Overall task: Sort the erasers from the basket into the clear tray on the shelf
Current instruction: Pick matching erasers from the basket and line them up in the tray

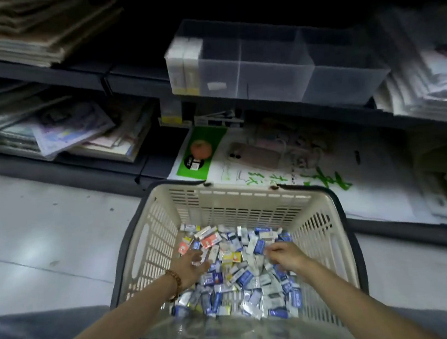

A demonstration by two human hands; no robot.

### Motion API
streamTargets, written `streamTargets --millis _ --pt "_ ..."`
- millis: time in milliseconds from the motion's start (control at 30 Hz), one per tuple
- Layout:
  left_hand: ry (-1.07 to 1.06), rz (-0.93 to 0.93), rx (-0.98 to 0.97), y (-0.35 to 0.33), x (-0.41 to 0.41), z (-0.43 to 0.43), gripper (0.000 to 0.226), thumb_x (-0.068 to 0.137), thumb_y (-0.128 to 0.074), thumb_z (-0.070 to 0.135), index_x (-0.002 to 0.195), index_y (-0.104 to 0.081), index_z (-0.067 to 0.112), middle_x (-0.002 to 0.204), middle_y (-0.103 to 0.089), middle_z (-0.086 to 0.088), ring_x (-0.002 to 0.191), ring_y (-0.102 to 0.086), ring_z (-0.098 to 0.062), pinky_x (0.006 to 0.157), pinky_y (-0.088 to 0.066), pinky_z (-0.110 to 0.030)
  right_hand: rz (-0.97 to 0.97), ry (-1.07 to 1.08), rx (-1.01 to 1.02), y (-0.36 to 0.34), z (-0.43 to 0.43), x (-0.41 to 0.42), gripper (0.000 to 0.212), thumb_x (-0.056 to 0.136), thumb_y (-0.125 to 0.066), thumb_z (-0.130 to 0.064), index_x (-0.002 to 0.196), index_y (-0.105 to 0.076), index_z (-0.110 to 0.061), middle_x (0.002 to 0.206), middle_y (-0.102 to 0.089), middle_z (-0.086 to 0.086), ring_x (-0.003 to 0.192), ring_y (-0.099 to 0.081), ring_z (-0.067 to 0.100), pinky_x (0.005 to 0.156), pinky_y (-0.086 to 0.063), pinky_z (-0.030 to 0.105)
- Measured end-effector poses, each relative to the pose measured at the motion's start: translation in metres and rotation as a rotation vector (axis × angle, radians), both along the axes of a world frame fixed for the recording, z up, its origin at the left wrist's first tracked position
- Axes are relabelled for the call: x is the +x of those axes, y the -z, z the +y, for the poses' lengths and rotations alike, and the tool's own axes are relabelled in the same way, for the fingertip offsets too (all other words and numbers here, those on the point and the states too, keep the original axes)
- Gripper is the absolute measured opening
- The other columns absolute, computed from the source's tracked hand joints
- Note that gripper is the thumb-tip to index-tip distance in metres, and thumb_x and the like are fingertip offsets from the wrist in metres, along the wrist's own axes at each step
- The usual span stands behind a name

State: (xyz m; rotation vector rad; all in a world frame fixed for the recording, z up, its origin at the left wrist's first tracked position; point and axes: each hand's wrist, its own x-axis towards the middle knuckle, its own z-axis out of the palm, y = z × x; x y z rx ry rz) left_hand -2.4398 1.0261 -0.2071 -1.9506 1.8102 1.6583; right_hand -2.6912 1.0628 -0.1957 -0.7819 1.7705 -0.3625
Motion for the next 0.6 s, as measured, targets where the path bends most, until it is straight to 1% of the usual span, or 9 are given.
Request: streamTargets --millis 67,133,200,267,333,400,500,533,600 --pt "0.018 -0.024 0.019 0.018 -0.004 0.004 0.049 0.093 -0.053 0.030 0.132 -0.044 0.004 0.134 -0.050 -0.012 0.123 -0.048 -0.024 0.100 -0.039 -0.025 0.001 -0.023 0.028 0.022 0.005 0.005 0.025 0.090 -0.061 -0.010 0.112 -0.063 0.002 0.104 -0.063 0.016 0.094 -0.062 0.025 0.070 -0.049 0.024" --pt "-0.001 -0.012 0.046 0.031 -0.010 0.003 0.047 0.094 -0.051 0.030 0.133 -0.045 0.004 0.130 -0.053 -0.011 0.123 -0.048 -0.023 0.091 -0.037 -0.019 -0.003 -0.078 0.027 0.035 0.005 0.015 0.037 0.089 -0.063 -0.014 0.122 -0.058 0.002 0.118 -0.062 0.014 0.104 -0.060 0.023 0.075 -0.047 0.022" --pt "-0.044 0.011 0.077 0.042 -0.018 0.001 0.046 0.095 -0.051 0.026 0.133 -0.044 0.003 0.124 -0.054 -0.011 0.123 -0.049 -0.025 0.084 -0.036 -0.016 -0.038 -0.150 0.012 0.046 0.001 0.026 0.043 0.089 -0.063 -0.017 0.128 -0.053 0.000 0.126 -0.058 0.012 0.115 -0.056 0.022 0.086 -0.043 0.020" --pt "-0.045 0.020 0.079 0.051 -0.024 -0.001 0.042 0.095 -0.049 0.024 0.131 -0.047 0.002 0.125 -0.054 -0.014 0.119 -0.051 -0.027 0.090 -0.039 -0.022 -0.065 -0.223 0.009 0.057 -0.003 0.039 0.046 0.090 -0.062 -0.016 0.131 -0.050 0.000 0.129 -0.055 0.012 0.122 -0.052 0.024 0.097 -0.042 0.023" --pt "-0.043 0.041 0.079 0.058 -0.029 -0.001 0.037 0.096 -0.048 0.021 0.128 -0.051 0.002 0.125 -0.056 -0.019 0.113 -0.053 -0.028 0.093 -0.040 -0.029 -0.045 -0.314 0.005 0.069 -0.005 0.050 0.047 0.091 -0.061 -0.020 0.133 -0.048 -0.004 0.130 -0.054 0.011 0.121 -0.051 0.026 0.101 -0.042 0.031" --pt "-0.034 0.055 0.089 0.064 -0.032 0.000 0.035 0.096 -0.048 0.018 0.127 -0.053 0.002 0.124 -0.056 -0.023 0.109 -0.054 -0.029 0.091 -0.041 -0.030 0.048 -0.400 -0.019 0.079 -0.006 0.058 0.048 0.091 -0.060 -0.027 0.134 -0.047 -0.008 0.129 -0.052 0.009 0.118 -0.051 0.025 0.099 -0.042 0.034" --pt "0.008 0.049 0.074 0.072 -0.034 0.003 0.038 0.092 -0.056 0.015 0.127 -0.053 0.001 0.128 -0.052 -0.026 0.116 -0.051 -0.036 0.093 -0.042 -0.034 0.175 -0.440 -0.081 0.092 -0.006 0.062 0.047 0.090 -0.062 -0.029 0.131 -0.050 -0.010 0.125 -0.050 0.008 0.111 -0.053 0.023 0.095 -0.043 0.033" --pt "0.020 0.051 0.064 0.074 -0.033 0.004 0.039 0.090 -0.058 0.015 0.127 -0.053 0.001 0.126 -0.053 -0.026 0.116 -0.052 -0.037 0.092 -0.044 -0.034 0.188 -0.460 -0.088 0.094 -0.004 0.061 0.047 0.089 -0.063 -0.029 0.130 -0.050 -0.012 0.124 -0.051 0.007 0.107 -0.054 0.021 0.093 -0.044 0.033" --pt "0.041 0.053 0.036 0.077 -0.032 0.003 0.040 0.088 -0.061 0.015 0.125 -0.055 0.003 0.115 -0.057 -0.023 0.107 -0.056 -0.033 0.084 -0.044 -0.029 0.189 -0.510 -0.089 0.095 -0.002 0.058 0.046 0.086 -0.066 -0.026 0.127 -0.050 -0.014 0.121 -0.052 0.004 0.094 -0.054 0.016 0.088 -0.045 0.031"
